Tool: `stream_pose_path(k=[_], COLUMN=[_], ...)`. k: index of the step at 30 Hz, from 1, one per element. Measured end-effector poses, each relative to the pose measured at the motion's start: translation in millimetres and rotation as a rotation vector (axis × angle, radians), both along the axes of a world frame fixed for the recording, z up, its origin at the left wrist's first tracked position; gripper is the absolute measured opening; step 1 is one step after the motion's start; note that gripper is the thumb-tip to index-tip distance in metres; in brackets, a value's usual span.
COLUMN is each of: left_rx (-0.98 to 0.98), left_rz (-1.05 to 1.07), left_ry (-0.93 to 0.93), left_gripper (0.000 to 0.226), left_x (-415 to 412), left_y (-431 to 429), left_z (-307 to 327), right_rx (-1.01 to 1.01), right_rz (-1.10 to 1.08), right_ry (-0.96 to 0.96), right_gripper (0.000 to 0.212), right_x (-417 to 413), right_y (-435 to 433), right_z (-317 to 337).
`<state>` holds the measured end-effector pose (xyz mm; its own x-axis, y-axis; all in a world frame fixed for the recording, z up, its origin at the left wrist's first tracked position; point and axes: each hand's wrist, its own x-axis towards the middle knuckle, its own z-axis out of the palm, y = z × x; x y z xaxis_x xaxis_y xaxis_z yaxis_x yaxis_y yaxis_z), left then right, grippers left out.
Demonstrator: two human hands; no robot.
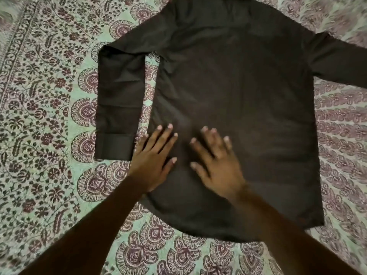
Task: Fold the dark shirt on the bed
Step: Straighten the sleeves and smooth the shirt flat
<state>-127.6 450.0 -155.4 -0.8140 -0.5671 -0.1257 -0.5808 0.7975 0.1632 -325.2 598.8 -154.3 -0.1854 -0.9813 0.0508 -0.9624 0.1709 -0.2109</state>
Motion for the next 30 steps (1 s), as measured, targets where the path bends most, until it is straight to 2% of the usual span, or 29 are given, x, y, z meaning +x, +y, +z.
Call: stream_pose_path(k=[3, 4, 6, 8, 12, 15, 18, 19, 21, 24, 26, 28, 30], left_rx=[-0.018, -0.002, 0.03, 0.053, 0.046, -0.02, -0.037, -0.053, -0.071, -0.058, -0.038, -0.011, -0.008], left_rz=[-0.14, -0.122, -0.061, -0.001, 0.185, 0.238, 0.023, -0.064, -0.154, -0.057, 0.014, 0.077, 0.121], left_ry=[-0.112, -0.12, -0.114, -0.053, 0.223, 0.231, 0.095, 0.027, -0.065, -0.108, -0.123, -0.135, -0.109], left_gripper=[0.078, 0.079, 0.078, 0.066, 0.041, 0.048, 0.063, 0.067, 0.072, 0.077, 0.082, 0.084, 0.078], left_x=[35, 50, 77, 88, 46, -15, -66, -76, -75, -46, -22, -3, -3], left_y=[8, 18, 41, 57, 21, -43, -93, -101, -106, -87, -65, -44, -35], left_z=[-8, -8, -4, 2, 18, 22, 13, 6, -7, -11, -5, 5, 14], right_rx=[0.085, 0.109, 0.166, 0.223, 0.222, 0.235, 0.156, 0.107, 0.027, 0.082, 0.149, 0.202, 0.254], right_rz=[-0.456, -0.532, -0.55, -0.391, 0.173, 0.497, 0.586, 0.521, 0.237, -0.281, -0.566, -0.687, -0.573], right_ry=[-0.016, -0.05, -0.095, -0.02, 0.008, -0.02, -0.056, -0.051, -0.03, 0.028, -0.015, -0.057, -0.034], right_gripper=[0.075, 0.079, 0.084, 0.085, 0.089, 0.081, 0.064, 0.062, 0.064, 0.074, 0.081, 0.088, 0.093], right_x=[-53, -64, -67, -44, 32, 67, 53, 36, -10, -98, -143, -165, -157], right_y=[-41, -52, -69, -81, -57, -17, -10, -16, -33, -63, -80, -96, -111], right_z=[0, -2, -9, -17, -17, -11, -6, -5, -2, -3, -6, -10, -15])
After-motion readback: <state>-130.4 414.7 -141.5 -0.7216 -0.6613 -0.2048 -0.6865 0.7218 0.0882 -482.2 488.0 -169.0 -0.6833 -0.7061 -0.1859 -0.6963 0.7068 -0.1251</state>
